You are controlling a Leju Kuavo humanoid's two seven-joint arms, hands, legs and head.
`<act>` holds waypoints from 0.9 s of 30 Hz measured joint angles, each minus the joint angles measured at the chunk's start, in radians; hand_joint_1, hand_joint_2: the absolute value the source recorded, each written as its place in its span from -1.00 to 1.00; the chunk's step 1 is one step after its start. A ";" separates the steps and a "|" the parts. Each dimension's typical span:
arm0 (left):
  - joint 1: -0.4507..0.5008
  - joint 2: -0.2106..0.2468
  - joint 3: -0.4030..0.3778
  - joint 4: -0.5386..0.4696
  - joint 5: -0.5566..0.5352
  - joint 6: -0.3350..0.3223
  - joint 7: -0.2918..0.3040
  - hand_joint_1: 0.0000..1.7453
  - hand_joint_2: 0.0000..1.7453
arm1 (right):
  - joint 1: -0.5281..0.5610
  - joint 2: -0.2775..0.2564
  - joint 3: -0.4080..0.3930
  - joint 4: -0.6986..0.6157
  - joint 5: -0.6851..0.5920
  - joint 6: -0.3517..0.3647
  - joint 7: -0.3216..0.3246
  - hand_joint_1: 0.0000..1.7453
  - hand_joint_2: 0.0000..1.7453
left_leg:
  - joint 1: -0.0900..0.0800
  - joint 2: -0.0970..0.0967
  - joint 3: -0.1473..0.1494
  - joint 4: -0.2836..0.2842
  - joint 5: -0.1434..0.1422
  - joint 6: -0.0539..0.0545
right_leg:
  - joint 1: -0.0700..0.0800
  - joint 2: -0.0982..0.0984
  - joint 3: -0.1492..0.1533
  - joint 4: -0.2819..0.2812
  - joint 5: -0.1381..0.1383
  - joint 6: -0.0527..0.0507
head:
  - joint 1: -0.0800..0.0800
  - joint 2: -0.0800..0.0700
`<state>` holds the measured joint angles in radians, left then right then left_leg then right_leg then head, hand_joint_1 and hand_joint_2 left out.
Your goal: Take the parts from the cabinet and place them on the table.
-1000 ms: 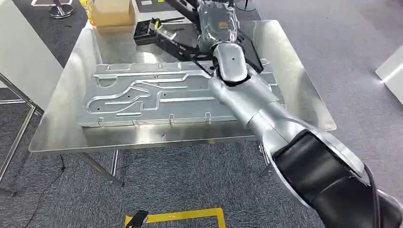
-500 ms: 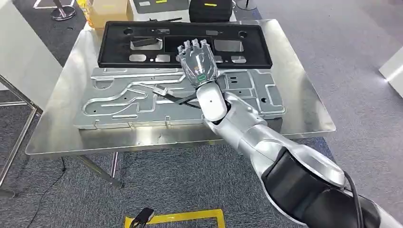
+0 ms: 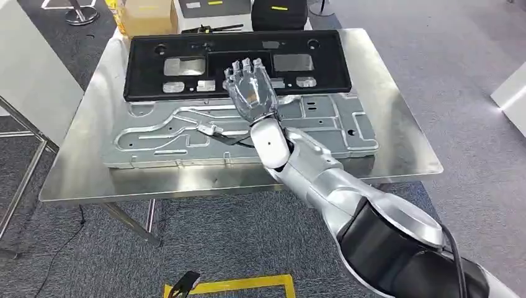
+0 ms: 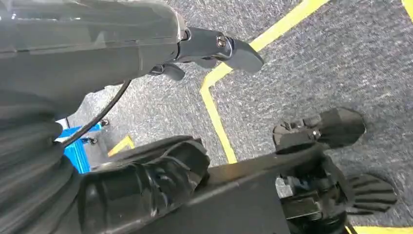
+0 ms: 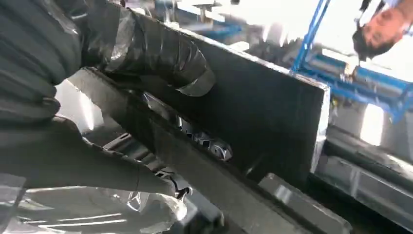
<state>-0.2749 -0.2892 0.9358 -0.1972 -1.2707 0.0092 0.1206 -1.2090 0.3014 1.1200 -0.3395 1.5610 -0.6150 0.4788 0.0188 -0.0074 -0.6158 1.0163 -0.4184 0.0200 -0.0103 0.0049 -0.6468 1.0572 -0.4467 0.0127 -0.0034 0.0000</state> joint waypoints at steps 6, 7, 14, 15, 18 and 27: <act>-0.004 -0.001 -0.001 0.000 0.000 -0.003 0.005 -1.00 1.00 | 0.053 0.000 0.027 0.014 0.005 0.000 -0.005 0.88 1.00 | -0.004 -0.004 0.000 0.002 -0.013 0.016 | 0.000 0.000 -0.124 0.254 -0.081 0.004 | 0.000 0.000; -0.004 -0.002 -0.001 0.000 0.000 -0.005 0.005 -1.00 1.00 | 0.056 0.002 0.027 0.017 0.005 0.001 -0.003 0.88 1.00 | -0.004 -0.004 0.002 0.003 -0.018 0.015 | 0.000 0.000 -0.085 0.176 -0.033 -0.001 | 0.000 0.000; -0.010 -0.014 -0.006 0.000 0.003 -0.012 0.012 -1.00 1.00 | 0.053 0.009 0.031 0.029 0.005 0.006 -0.002 0.88 1.00 | -0.014 -0.002 0.012 0.009 -0.023 -0.016 | 0.003 0.000 0.022 -0.030 0.016 -0.026 | -0.001 0.000; -0.010 -0.014 -0.006 0.000 0.003 -0.011 0.013 -1.00 1.00 | 0.053 0.011 0.031 0.030 0.005 0.006 -0.003 0.88 1.00 | -0.010 0.001 0.002 0.030 -0.038 -0.021 | 0.001 -0.002 0.029 -0.038 0.018 -0.029 | 0.000 0.000; -0.012 -0.016 -0.008 0.000 0.006 -0.010 0.014 -1.00 1.00 | 0.052 0.016 0.031 0.030 0.005 0.009 -0.005 0.88 1.00 | -0.006 0.002 -0.094 0.226 -0.129 -0.032 | 0.000 -0.004 0.035 -0.039 0.013 -0.042 | -0.002 0.000; -0.015 -0.018 -0.010 0.001 0.008 -0.010 0.014 -1.00 1.00 | 0.055 0.020 0.031 0.034 0.003 0.021 -0.019 0.88 1.00 | -0.006 0.001 -0.029 0.016 0.009 -0.024 | 0.004 0.001 0.044 -0.022 -0.014 -0.017 | -0.002 0.000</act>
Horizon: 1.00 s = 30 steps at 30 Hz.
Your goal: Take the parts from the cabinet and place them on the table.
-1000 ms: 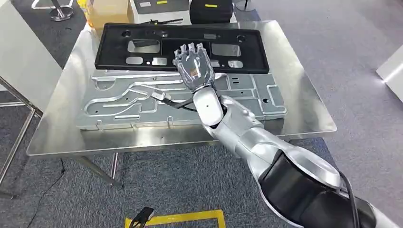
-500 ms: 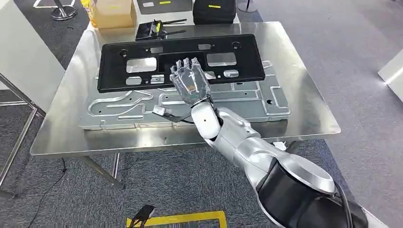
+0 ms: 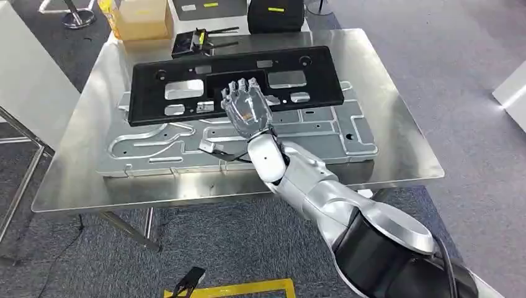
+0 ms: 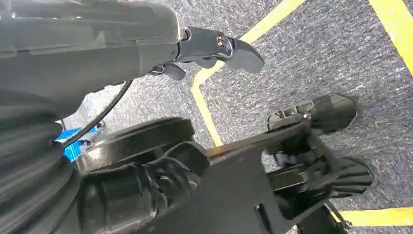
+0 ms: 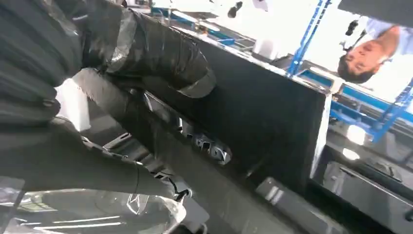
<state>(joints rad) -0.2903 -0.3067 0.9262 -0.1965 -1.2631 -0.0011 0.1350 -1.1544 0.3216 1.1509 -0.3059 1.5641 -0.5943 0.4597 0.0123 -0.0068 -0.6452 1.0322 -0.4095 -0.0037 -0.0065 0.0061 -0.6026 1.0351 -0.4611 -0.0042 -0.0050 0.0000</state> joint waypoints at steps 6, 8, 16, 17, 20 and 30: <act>-0.004 -0.003 0.000 0.000 0.000 0.000 0.000 -1.00 1.00 | -0.001 0.001 0.000 0.001 -0.001 0.002 -0.003 0.88 1.00 | 0.004 0.000 0.012 -0.010 -0.002 0.034 | -0.005 -0.003 -0.094 0.190 -0.098 0.025 | 0.000 0.000; -0.004 -0.003 0.000 0.000 0.002 -0.001 -0.001 -1.00 1.00 | 0.001 0.000 0.000 0.003 -0.002 0.003 -0.007 0.88 1.00 | 0.003 -0.002 0.013 -0.010 -0.019 0.040 | -0.006 -0.003 -0.161 0.295 -0.116 0.027 | 0.000 0.000; 0.000 -0.008 0.000 0.001 0.003 -0.002 -0.008 -1.00 1.00 | 0.002 0.001 0.000 0.005 -0.002 0.010 -0.029 0.88 1.00 | -0.003 -0.003 0.049 -0.008 -0.038 0.015 | 0.008 -0.002 -0.039 0.005 0.037 -0.001 | 0.000 0.000; -0.001 -0.008 0.000 0.001 0.003 -0.002 -0.008 -1.00 1.00 | 0.002 0.001 0.000 0.005 -0.002 0.011 -0.031 0.88 1.00 | -0.005 -0.002 0.052 -0.010 -0.040 0.011 | 0.005 0.000 -0.036 -0.001 0.038 -0.004 | -0.001 0.000; -0.001 -0.008 -0.002 0.001 0.002 0.002 -0.016 -1.00 1.00 | 0.000 0.003 0.000 0.005 -0.002 0.017 -0.039 0.88 1.00 | -0.002 0.001 0.015 0.074 -0.093 -0.002 | -0.007 -0.003 -0.016 -0.020 0.037 -0.016 | -0.001 0.000; 0.003 -0.007 -0.005 0.002 0.010 0.010 -0.046 -1.00 1.00 | 0.017 0.005 -0.025 0.005 -0.030 0.082 -0.143 0.88 1.00 | 0.003 0.002 -0.003 0.007 0.002 -0.003 | -0.003 0.001 0.008 0.002 -0.007 0.004 | -0.001 0.000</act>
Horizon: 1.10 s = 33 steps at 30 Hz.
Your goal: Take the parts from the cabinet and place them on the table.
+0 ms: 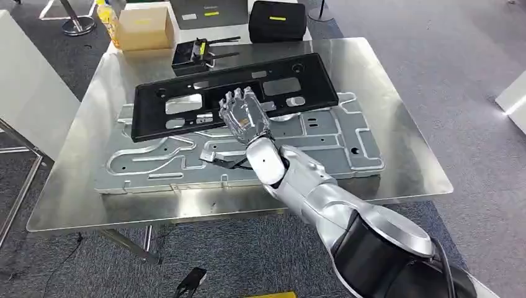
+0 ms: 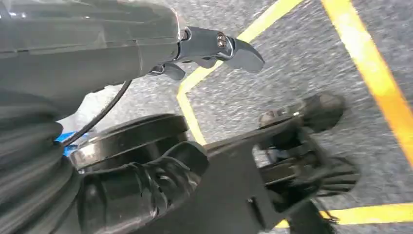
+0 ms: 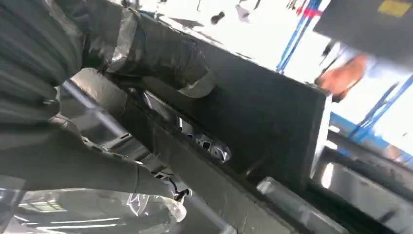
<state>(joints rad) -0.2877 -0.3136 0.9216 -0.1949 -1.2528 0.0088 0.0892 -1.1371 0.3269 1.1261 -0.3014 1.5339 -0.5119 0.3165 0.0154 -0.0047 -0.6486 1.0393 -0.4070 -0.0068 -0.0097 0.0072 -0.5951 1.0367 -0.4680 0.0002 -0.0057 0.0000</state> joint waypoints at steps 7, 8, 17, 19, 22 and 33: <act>0.002 0.000 0.000 0.000 0.014 -0.008 -0.037 -1.00 1.00 | 0.052 0.003 -0.058 0.002 -0.024 0.071 -0.100 0.88 1.00 | 0.001 -0.002 0.009 -0.013 -0.004 0.038 | -0.004 -0.004 -0.120 0.237 -0.117 0.023 | 0.000 0.000; 0.004 0.000 0.000 0.000 0.017 -0.008 -0.040 -1.00 1.00 | 0.063 0.003 -0.065 0.004 -0.028 0.078 -0.110 0.88 1.00 | 0.000 -0.003 0.010 -0.012 -0.005 0.040 | -0.004 -0.004 -0.156 0.298 -0.131 0.023 | 0.001 0.000; 0.008 -0.006 0.000 0.001 0.031 -0.002 -0.059 -1.00 1.00 | 0.100 0.006 -0.099 0.010 -0.062 0.155 -0.194 0.88 1.00 | -0.006 -0.006 0.030 -0.017 -0.019 0.017 | 0.019 -0.004 -0.040 -0.002 0.038 -0.015 | 0.001 0.000; 0.009 -0.005 0.001 0.001 0.034 0.001 -0.068 -1.00 1.00 | 0.115 0.008 -0.109 0.010 -0.070 0.190 -0.232 0.88 1.00 | -0.007 -0.004 0.028 -0.005 -0.032 0.007 | 0.005 -0.006 -0.025 -0.023 0.047 -0.023 | 0.001 0.000; 0.010 -0.005 0.001 0.001 0.037 0.003 -0.075 -1.00 1.00 | 0.142 0.010 -0.110 0.011 -0.072 0.207 -0.256 -1.00 -1.00 | -0.003 -0.002 -0.057 0.183 -0.134 -0.006 | 0.004 -0.007 -0.021 -0.024 0.045 -0.032 | -0.002 0.000; 0.017 -0.002 0.002 0.001 0.045 0.010 -0.079 -1.00 -1.00 | 0.170 0.014 -0.128 0.014 -0.109 0.214 -0.265 -1.00 -1.00 | -0.003 -0.002 0.030 -0.012 -0.018 0.018 | 0.007 -0.001 -0.013 -0.006 0.024 0.003 | 0.000 0.000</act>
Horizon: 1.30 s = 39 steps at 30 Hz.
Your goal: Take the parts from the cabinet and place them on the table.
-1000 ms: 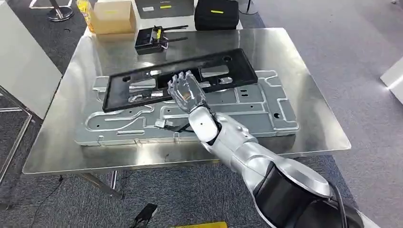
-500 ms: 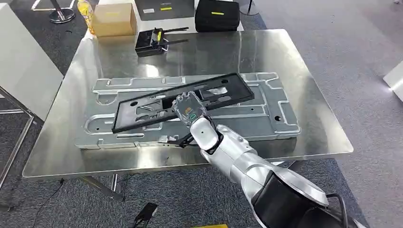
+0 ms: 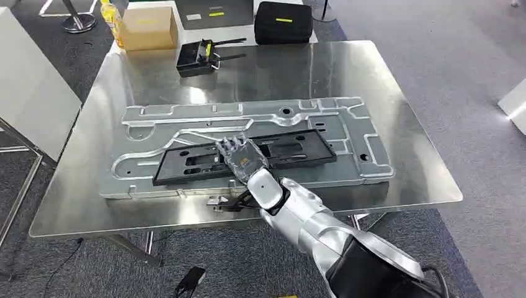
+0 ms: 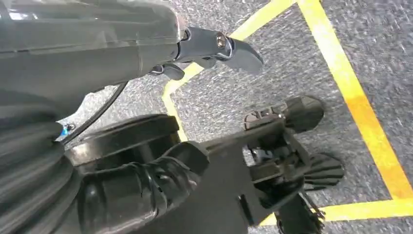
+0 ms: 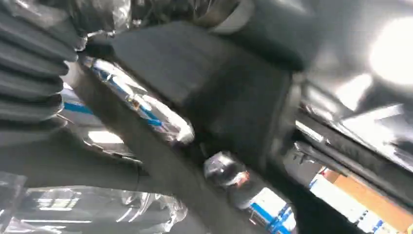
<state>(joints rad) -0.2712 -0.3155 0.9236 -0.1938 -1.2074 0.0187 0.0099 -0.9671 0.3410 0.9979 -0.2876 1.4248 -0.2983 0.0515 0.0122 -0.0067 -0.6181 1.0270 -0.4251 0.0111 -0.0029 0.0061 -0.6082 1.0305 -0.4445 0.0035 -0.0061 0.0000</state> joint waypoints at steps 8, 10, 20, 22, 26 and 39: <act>0.003 0.004 0.003 0.000 0.018 0.001 -0.003 -1.00 -1.00 | 0.008 -0.003 -0.035 0.002 -0.035 0.008 0.003 -1.00 -1.00 | 0.004 0.003 0.007 -0.010 0.005 0.021 | -0.005 -0.002 -0.122 0.252 -0.092 0.015 | 0.001 0.000; 0.002 0.004 0.003 0.000 0.018 0.008 -0.001 -1.00 -1.00 | 0.009 -0.002 -0.043 0.001 -0.041 0.008 0.005 -1.00 -1.00 | 0.004 0.000 0.007 -0.006 0.003 0.017 | -0.006 -0.002 -0.030 0.069 -0.005 0.007 | 0.001 0.000; 0.003 0.010 0.007 0.000 0.021 0.011 0.011 -1.00 -1.00 | 0.011 0.006 -0.066 0.000 -0.041 0.008 0.017 -1.00 -1.00 | 0.001 0.002 -0.092 0.236 -0.146 -0.032 | -0.003 -0.008 -0.013 -0.010 0.024 -0.039 | 0.000 0.000; 0.005 0.013 0.008 0.000 0.022 0.011 0.011 -1.00 -1.00 | 0.013 0.006 -0.068 0.001 -0.041 0.008 0.017 -1.00 -1.00 | 0.001 0.002 -0.112 0.303 -0.161 -0.035 | -0.002 -0.009 -0.024 -0.005 0.029 -0.039 | 0.000 0.000; 0.002 0.016 0.012 0.000 0.022 0.011 0.011 -1.00 -1.00 | 0.011 0.007 -0.070 0.000 -0.041 0.008 0.018 -1.00 -1.00 | 0.001 0.002 0.059 0.012 -0.051 -0.022 | -0.002 -0.008 -0.037 0.005 0.038 -0.031 | 0.000 0.000; 0.003 0.020 0.018 0.000 0.029 -0.007 0.021 -1.00 -1.00 | 0.011 0.008 -0.077 0.000 -0.024 -0.002 0.058 -1.00 -1.00 | -0.001 0.009 -0.027 -0.009 0.032 0.022 | -0.010 -0.006 -0.076 0.243 -0.101 0.023 | 0.002 0.000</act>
<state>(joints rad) -0.2685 -0.2956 0.9415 -0.1938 -1.1780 0.0114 0.0305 -0.9558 0.3491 0.9213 -0.2873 1.4008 -0.3002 0.1094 0.0112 0.0027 -0.6447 1.0180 -0.3932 0.0326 -0.0130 0.0006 -0.6841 1.2739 -0.5454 0.0267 -0.0046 0.0000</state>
